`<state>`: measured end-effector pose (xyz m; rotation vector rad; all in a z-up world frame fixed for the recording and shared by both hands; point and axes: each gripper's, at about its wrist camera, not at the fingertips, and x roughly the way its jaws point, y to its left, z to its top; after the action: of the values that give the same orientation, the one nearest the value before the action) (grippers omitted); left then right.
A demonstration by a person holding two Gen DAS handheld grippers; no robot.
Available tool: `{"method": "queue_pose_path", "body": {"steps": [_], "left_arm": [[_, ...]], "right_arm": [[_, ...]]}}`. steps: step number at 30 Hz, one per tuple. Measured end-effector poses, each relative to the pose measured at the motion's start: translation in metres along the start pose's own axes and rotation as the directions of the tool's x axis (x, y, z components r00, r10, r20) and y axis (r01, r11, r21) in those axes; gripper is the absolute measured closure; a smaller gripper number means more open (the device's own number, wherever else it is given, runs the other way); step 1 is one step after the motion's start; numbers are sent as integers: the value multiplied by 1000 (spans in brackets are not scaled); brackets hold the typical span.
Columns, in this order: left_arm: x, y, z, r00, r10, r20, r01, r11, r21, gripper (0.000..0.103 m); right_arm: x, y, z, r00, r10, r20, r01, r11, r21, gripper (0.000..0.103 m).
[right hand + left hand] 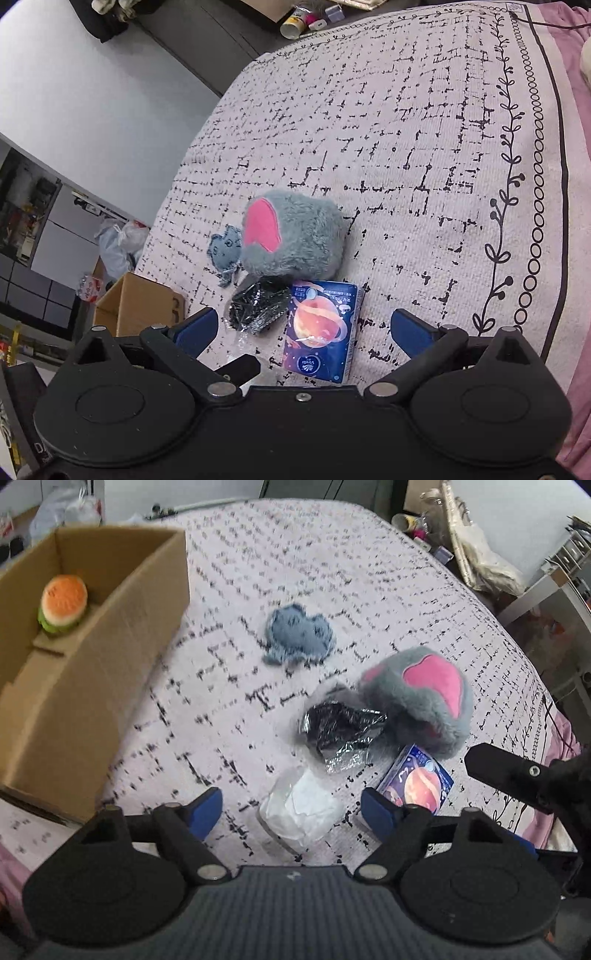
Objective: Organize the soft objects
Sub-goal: 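Move both tools back and grasp the white plastic bag with the left tool, then lift the white bag with the left tool while the right tool grasps the tissue pack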
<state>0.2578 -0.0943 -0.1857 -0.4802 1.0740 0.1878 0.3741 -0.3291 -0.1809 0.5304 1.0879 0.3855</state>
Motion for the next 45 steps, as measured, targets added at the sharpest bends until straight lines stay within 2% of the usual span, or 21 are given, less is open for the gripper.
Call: {"method": "queue_pose_path", "body": {"steps": [2,5,9,17,23,25,28,30,34,45], "left_arm": [[6,1,0,1000,-4,-14,4,1000,-9,33],[10,4,0,1000,-11,-20,11,1000,-18,53],[7,9,1,999,-41,-10,40,999,-21,54],[-8,24,8,999,-44,18,45,999,-24,54],[-19,34,17,1000,-19,19,20,999,-27,54],[-24,37,20,1000,-21,16,21,1000,-23,54],[-35,40,20,999,-29,38,29,1000,2,54],[-40,42,20,998,-40,41,40,999,13,54],[-48,47,21,998,-60,37,59,998,19,54],[-92,66,29,990,-105,95,101,994,50,54]], "right_arm": [[4,0,0,1000,-7,-7,7,1000,-5,2],[13,2,-1,999,-21,-24,21,1000,-13,2],[23,4,-4,998,-44,-45,43,999,-26,6],[40,13,-13,992,-102,-75,96,992,-80,7],[51,27,-23,981,-186,-62,172,968,-184,6],[54,33,-27,975,-219,-48,203,953,-226,10],[56,42,-33,961,-277,-21,258,917,-306,25],[54,45,-34,953,-302,-2,285,902,-325,48],[42,44,-36,953,-303,18,295,909,-295,48],[-13,72,-41,955,-273,115,293,926,-238,48]]}}
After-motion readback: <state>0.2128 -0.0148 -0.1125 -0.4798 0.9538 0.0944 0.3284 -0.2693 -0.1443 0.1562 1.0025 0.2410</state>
